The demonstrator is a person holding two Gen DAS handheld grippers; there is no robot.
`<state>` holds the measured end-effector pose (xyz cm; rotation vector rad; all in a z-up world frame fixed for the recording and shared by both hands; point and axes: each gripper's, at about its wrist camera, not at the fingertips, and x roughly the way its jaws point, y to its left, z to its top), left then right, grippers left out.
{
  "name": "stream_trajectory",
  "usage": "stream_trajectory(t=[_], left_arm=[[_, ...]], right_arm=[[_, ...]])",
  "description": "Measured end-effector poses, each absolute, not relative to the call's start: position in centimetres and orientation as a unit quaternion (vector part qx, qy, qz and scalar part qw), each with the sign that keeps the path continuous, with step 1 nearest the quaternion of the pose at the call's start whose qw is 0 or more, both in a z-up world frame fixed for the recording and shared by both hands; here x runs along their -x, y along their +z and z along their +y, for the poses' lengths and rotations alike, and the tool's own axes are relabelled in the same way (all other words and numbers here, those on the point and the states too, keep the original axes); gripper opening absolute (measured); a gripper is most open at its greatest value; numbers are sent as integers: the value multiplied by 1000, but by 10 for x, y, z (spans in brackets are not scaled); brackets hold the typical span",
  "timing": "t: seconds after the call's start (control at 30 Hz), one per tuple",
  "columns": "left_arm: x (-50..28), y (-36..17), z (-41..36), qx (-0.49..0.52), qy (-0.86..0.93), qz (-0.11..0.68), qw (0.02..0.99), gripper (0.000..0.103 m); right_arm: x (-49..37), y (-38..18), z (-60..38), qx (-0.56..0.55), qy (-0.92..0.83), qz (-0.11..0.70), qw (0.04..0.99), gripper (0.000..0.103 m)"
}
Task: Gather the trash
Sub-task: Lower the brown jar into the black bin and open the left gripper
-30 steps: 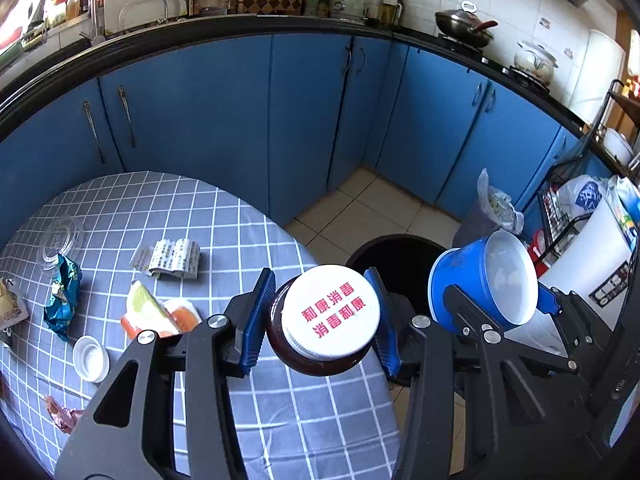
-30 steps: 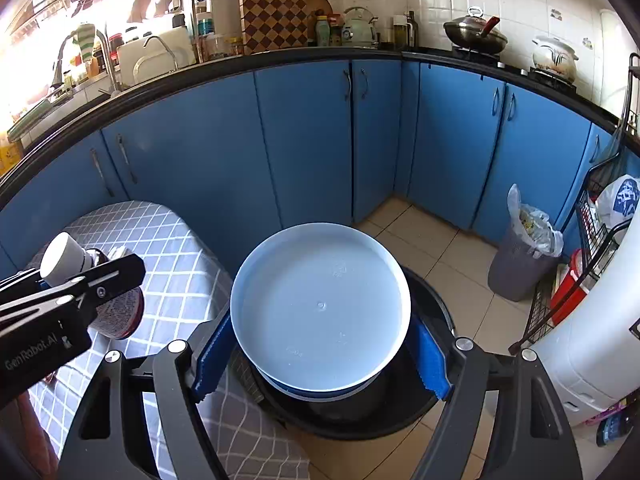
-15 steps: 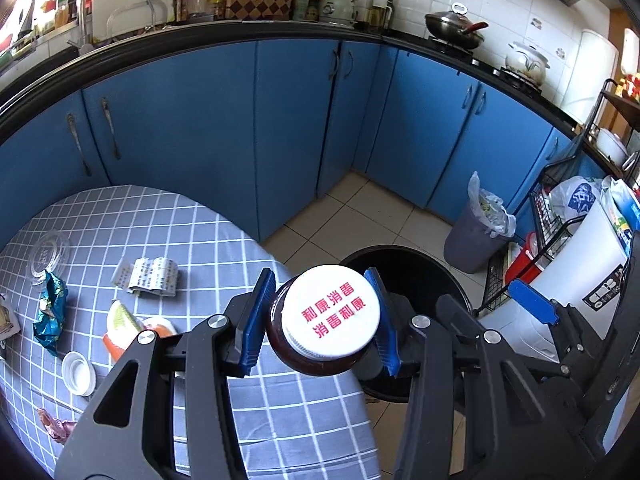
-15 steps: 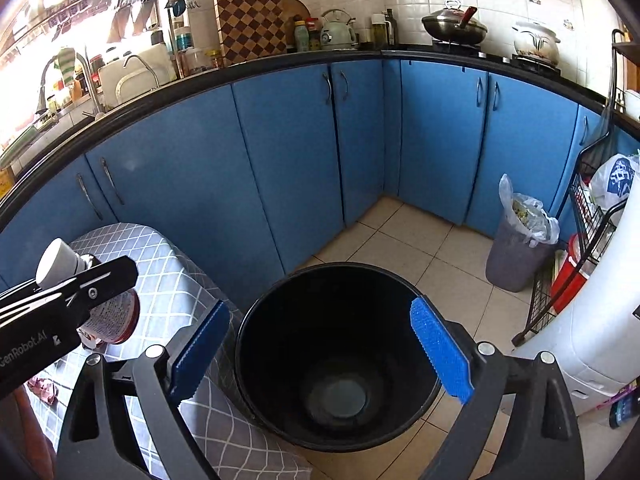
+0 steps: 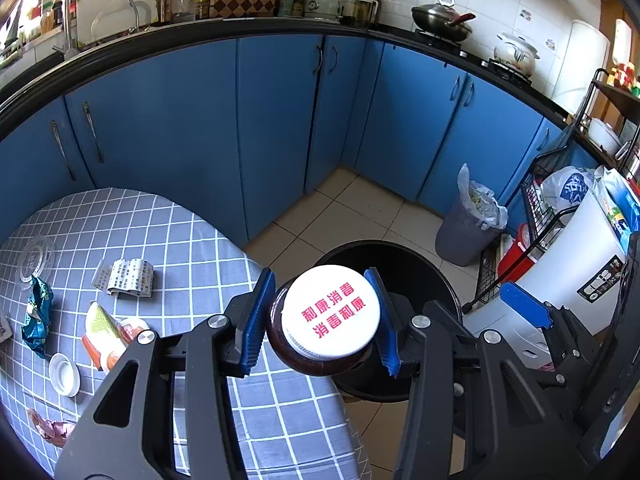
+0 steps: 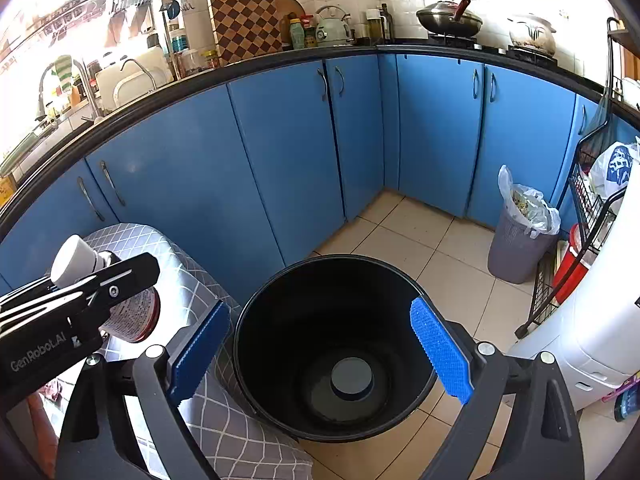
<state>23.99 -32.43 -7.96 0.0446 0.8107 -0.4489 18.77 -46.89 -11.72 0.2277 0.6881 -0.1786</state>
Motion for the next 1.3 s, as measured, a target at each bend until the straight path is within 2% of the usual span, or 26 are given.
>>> stream_trajectory(t=[0.7, 0.73, 0.77, 0.8, 0.87, 1.3], left_arm=[[-240, -68, -368, -61, -235, 362, 900, 48], [-240, -68, -369, -64, -233, 361, 901, 51], [-242, -68, -370, -68, -229, 359, 902, 64], [-241, -68, -370, -68, -227, 358, 903, 81], [-238, -67, -365, -56, -231, 348, 907, 90], [-231, -69, -335, -56, -207, 350, 912, 90]], right_arm=[[-174, -118, -487, -127, -101, 331, 930, 89], [-173, -118, -488, -126, -102, 331, 929, 89], [-174, -117, -488, -126, -103, 331, 929, 89], [-173, -117, -489, -126, -103, 331, 929, 89], [-173, -118, -489, -127, -102, 332, 929, 89], [-169, -114, -474, -121, -89, 337, 930, 89]])
